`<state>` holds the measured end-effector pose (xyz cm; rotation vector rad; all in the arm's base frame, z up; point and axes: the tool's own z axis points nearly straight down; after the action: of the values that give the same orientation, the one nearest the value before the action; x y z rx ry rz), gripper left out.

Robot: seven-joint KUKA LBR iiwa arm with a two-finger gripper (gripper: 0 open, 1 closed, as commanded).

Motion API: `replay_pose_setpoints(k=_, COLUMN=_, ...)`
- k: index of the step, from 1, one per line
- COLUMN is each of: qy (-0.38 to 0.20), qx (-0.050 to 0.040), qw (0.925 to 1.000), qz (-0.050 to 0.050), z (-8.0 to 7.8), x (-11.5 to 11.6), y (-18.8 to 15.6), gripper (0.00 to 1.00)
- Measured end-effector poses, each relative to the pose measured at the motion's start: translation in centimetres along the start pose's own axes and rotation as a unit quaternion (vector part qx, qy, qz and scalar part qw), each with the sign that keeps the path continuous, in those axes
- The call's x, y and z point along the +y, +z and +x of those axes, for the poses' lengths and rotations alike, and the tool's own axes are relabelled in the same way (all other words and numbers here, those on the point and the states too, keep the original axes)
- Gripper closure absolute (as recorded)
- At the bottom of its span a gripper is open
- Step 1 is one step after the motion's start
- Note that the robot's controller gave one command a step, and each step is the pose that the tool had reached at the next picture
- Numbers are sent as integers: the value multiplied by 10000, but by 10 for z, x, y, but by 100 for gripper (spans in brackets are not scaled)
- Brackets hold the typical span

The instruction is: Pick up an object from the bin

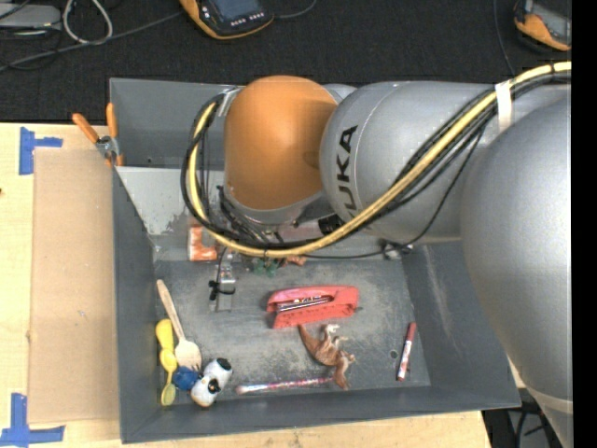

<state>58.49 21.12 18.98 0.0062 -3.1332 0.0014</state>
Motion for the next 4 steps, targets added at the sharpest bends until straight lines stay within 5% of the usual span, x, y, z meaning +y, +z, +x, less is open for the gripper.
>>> replay_pose_setpoints(k=1, qy=26, qx=-38, qw=10000, qz=-7, z=-2, x=-1, y=-5, gripper=0)
replay_pose_setpoints(k=2, qy=-786, qx=-36, qw=9969, qz=-2, z=39, x=17, y=58, gripper=0)
replay_pose_setpoints(k=3, qy=-1302, qx=-64, qw=9915, qz=-7, z=73, x=23, y=60, gripper=0)
replay_pose_setpoints(k=4, qy=-1504, qx=14, qw=9886, qz=7, z=109, x=35, y=76, gripper=0)
